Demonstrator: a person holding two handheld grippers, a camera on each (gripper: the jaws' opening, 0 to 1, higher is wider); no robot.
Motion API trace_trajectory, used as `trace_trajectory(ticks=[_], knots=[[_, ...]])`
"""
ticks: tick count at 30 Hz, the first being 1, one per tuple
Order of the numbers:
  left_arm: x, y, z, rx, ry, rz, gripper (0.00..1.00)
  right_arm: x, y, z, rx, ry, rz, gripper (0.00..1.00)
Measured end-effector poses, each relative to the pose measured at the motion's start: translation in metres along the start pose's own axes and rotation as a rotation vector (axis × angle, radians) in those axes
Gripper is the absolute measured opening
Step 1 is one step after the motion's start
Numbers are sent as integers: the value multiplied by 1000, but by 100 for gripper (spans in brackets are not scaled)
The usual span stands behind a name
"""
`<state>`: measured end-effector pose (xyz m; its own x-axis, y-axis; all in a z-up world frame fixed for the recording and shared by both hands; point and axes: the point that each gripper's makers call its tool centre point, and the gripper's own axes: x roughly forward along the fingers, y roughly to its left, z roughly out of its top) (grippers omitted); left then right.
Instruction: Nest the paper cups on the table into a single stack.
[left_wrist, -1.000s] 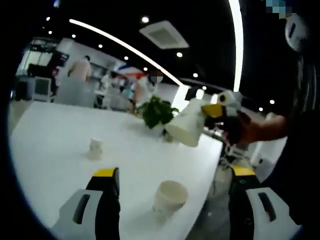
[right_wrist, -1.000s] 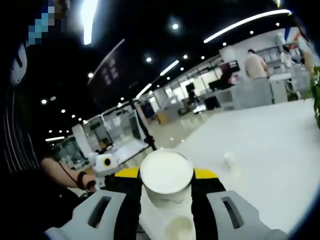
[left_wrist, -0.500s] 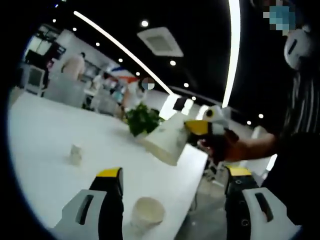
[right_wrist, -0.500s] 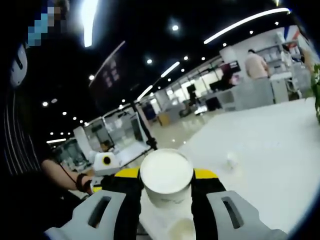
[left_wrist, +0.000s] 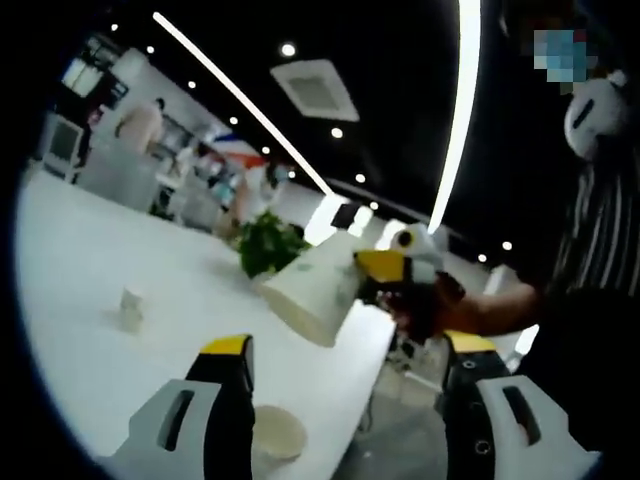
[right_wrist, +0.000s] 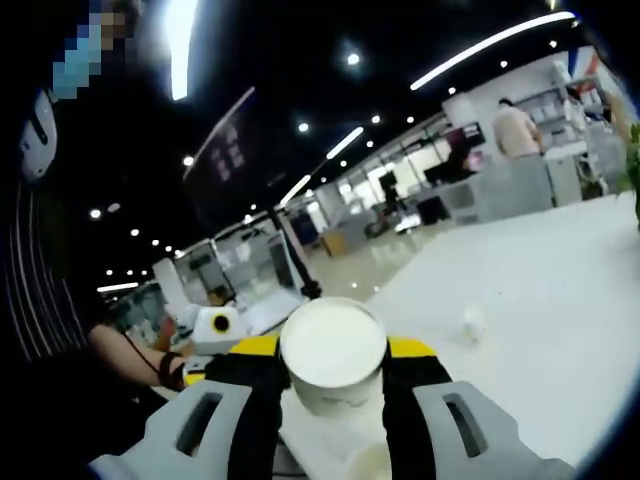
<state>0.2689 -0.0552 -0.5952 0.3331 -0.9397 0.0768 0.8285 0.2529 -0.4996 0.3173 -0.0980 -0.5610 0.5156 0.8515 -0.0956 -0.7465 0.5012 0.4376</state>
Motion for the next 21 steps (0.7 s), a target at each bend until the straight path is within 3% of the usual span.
trace_trajectory(ticks=[10,17,21], knots=[[9,-9,5,-32,-12,-38,72,1,6,-2,28,-18,19,35],[11,-16,22,-91,-80,-79,65,1,10,-4,36,-25,40,35],[11,-17,24,-65,-81,-71,62,1,15,-5,20,-24,51,35]])
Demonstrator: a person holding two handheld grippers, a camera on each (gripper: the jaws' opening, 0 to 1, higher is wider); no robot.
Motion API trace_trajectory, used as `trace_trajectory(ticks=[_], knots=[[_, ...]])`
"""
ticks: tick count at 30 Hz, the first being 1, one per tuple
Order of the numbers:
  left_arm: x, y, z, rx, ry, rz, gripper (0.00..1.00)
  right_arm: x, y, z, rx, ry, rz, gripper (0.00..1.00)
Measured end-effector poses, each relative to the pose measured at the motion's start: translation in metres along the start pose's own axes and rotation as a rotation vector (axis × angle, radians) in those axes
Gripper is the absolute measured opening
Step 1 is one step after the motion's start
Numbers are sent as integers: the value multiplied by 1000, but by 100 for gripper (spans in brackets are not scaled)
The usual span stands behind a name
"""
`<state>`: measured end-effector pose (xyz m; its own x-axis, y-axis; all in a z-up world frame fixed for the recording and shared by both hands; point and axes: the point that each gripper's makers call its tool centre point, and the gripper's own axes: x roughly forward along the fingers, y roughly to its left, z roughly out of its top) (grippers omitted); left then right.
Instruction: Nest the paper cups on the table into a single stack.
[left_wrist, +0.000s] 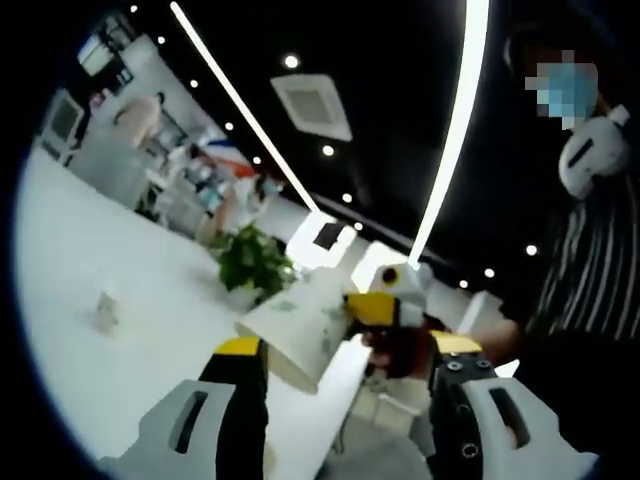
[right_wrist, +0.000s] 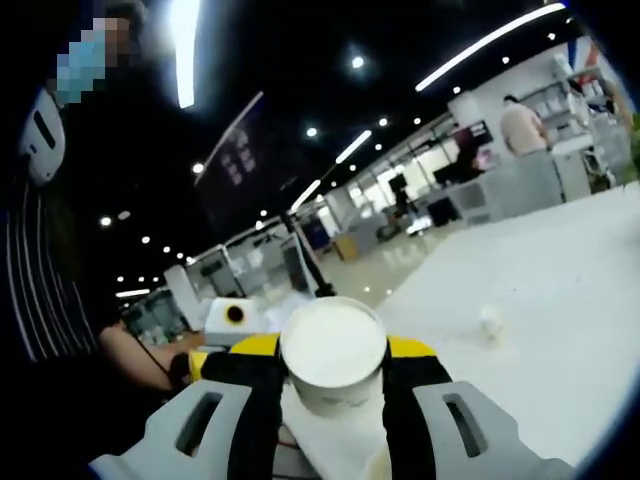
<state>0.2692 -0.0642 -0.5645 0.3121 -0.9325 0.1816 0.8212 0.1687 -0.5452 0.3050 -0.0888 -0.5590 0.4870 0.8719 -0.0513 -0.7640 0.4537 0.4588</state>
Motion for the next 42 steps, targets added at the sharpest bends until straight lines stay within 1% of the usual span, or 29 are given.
trace_trajectory(ticks=[2,3,4,7,13,15,19,22,26,31,34,42], knots=[[0,-1,2,-3,-9,-1,61,0,1,1,8,-3,4,35],[-1,0,5,-20,-29,-2,61,-1,1,1,8,-4,3,35],[-2,0,6,-25,-35,-3,60,-1,0,1,8,-5,3,35],[-3,0,6,-18,-38,-3,56,-1,2,2,9,-9,11,35],[-7,-1,10,-42,-60,-12,50,-2,7,2,12,-17,36,35],[-7,-1,11,-23,-66,-8,48,-2,9,1,10,-16,40,35],[-10,-2,13,-48,-75,-16,43,-3,15,-1,15,-18,61,35],[-11,-4,16,-56,-93,-23,39,-3,16,-1,19,-25,72,35],[-13,-4,18,-62,-97,-25,36,-2,19,-1,18,-23,87,35],[-17,-6,23,-96,-108,-40,26,-1,26,3,17,-34,118,35],[-18,-7,26,-96,-119,-43,23,-1,27,3,28,-37,127,35],[-20,-9,24,-133,-112,-52,17,-2,32,1,44,-37,155,35]])
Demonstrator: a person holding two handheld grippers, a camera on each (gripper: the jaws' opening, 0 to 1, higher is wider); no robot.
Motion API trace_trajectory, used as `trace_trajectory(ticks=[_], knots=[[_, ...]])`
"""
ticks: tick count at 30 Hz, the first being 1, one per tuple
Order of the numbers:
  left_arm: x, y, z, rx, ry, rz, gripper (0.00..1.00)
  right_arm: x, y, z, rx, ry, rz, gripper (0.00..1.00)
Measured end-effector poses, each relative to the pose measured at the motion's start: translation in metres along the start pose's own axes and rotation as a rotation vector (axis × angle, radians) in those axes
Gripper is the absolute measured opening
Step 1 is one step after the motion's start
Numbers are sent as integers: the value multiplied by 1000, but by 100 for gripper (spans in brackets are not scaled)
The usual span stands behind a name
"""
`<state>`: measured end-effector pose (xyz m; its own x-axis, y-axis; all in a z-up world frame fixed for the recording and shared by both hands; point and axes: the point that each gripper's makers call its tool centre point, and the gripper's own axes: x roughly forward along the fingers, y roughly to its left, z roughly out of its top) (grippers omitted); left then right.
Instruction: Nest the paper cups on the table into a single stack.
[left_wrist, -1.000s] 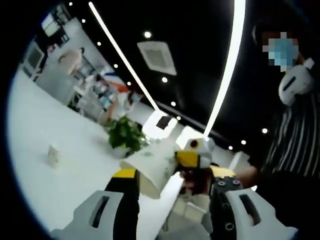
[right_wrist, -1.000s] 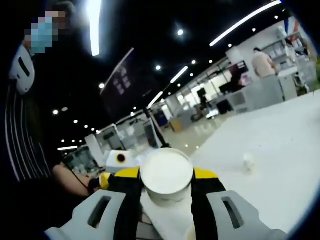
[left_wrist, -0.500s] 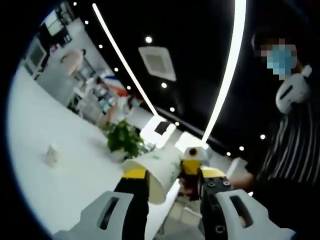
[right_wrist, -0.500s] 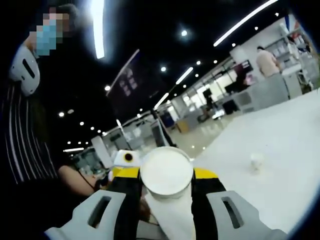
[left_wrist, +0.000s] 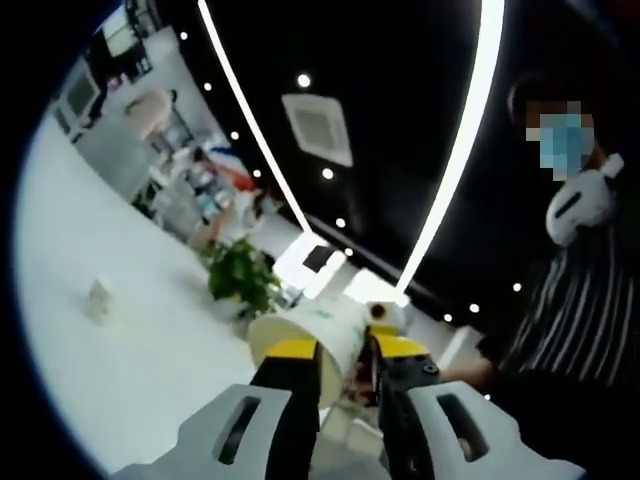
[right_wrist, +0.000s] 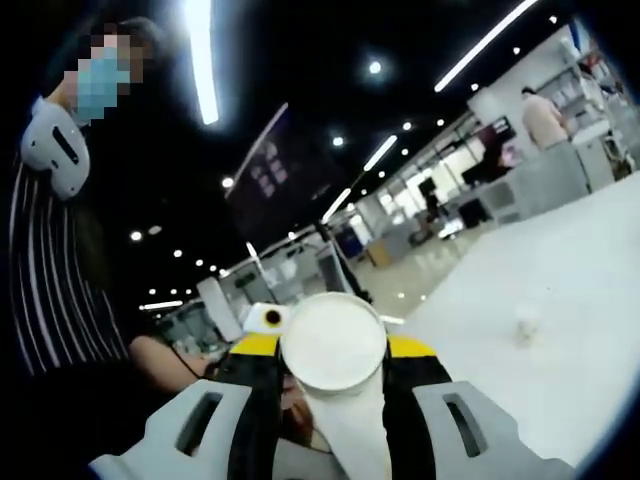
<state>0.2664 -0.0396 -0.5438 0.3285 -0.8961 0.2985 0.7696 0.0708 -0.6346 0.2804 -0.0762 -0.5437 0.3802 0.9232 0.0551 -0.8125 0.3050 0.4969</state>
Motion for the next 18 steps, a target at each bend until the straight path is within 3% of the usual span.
trace_trajectory(ticks=[5,10,18], knots=[[-1,-1,0,-41,-1,0,15,0,1,-1,6,1,8,35],[-1,-3,7,-29,-29,-6,11,0,5,-2,5,3,21,35],[-1,-6,7,-45,-23,-20,6,-1,11,-2,-18,2,42,35]])
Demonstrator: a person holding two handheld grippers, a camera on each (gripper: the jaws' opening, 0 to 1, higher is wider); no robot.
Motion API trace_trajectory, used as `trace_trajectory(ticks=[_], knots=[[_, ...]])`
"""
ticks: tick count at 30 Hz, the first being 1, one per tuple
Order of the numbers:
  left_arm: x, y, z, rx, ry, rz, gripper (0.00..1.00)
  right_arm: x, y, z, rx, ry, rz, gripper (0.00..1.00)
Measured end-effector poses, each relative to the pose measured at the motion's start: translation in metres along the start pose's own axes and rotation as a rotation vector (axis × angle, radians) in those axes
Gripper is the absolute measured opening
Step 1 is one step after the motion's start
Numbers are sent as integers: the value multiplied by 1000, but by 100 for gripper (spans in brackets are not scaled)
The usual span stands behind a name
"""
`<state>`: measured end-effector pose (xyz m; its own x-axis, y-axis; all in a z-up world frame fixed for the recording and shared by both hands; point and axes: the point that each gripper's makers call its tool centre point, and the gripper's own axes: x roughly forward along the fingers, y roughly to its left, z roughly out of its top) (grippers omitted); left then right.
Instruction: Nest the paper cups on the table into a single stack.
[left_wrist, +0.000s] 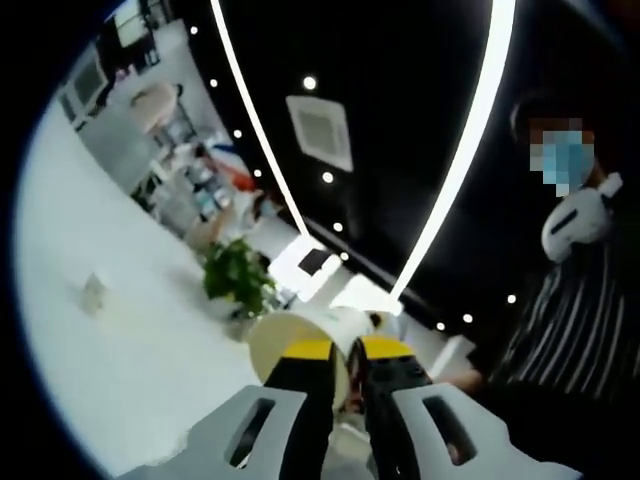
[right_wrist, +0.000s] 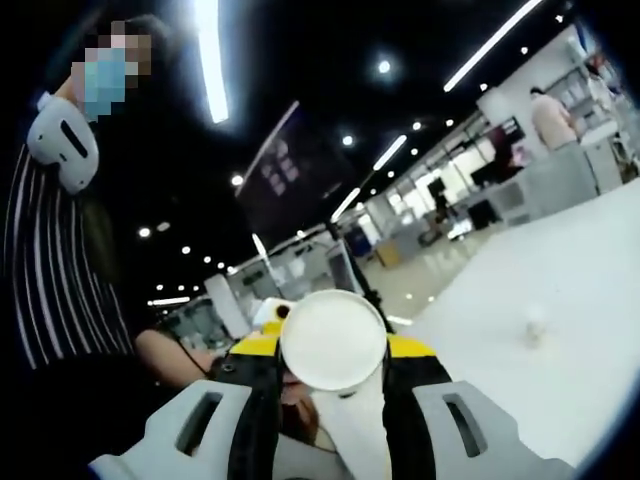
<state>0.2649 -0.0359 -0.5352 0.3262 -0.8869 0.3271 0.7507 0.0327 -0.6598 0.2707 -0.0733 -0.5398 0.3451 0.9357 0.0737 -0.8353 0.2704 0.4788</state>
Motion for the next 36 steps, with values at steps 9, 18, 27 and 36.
trace_trajectory(ticks=[9,18,27,36], knots=[[1,-6,2,22,13,-13,5,-1,2,-2,10,-2,12,35],[8,-13,3,19,50,-42,1,-4,1,-3,7,-12,16,36],[20,-11,-2,30,100,-37,0,-12,-8,-1,-22,-22,-3,38],[20,-2,3,41,88,-7,0,-28,-19,-1,-35,-36,-44,39]])
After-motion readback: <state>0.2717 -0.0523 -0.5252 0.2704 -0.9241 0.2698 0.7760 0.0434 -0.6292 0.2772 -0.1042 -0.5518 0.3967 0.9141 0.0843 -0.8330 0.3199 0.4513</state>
